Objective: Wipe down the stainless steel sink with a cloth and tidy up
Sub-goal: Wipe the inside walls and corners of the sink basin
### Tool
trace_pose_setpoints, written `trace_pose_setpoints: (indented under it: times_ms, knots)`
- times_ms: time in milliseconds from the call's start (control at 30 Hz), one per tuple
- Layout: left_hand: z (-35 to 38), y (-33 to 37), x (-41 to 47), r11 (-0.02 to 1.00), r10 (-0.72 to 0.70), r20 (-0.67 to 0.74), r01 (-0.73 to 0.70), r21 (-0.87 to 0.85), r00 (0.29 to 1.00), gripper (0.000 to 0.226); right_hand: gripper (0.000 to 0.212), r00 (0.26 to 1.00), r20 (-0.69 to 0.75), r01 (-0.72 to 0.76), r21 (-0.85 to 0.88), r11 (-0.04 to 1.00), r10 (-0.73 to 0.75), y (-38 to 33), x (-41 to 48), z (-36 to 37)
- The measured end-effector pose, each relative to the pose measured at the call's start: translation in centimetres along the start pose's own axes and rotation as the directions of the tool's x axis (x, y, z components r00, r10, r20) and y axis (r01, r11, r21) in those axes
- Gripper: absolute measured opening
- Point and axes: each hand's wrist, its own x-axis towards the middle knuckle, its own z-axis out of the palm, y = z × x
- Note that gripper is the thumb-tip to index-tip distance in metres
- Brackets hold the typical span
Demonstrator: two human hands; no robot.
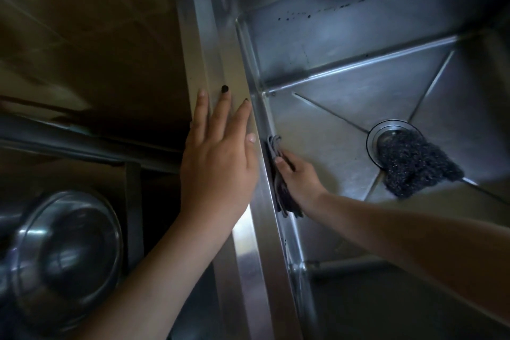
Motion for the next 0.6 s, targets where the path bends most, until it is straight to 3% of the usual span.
trace_pose_setpoints:
  times_ms: [300,500,600]
  knots:
    - [0.3,-0.5,0.0,0.99,-0.037,-0.012,0.035,-0.14,0.999,0.043,0.015,0.998,0.009,0.061,0.252,0.966,-0.065,-2.9,-2.8,-3.6]
    - [-0.1,-0.2,-0.3,0.944,-0.13,-0.054,0.107,-0.313,0.99,0.029,0.019,0.99,0.085,0.088,0.251,0.964,-0.112,-3.7,-5.0,-4.4]
    - [-0.4,0.0,-0.7,0.968,-0.11,-0.043,0.097,-0.231,0.993,0.028,0.018,0.979,0.133,0.121,0.246,0.962,-0.157,-3.7,-6.1,-4.9]
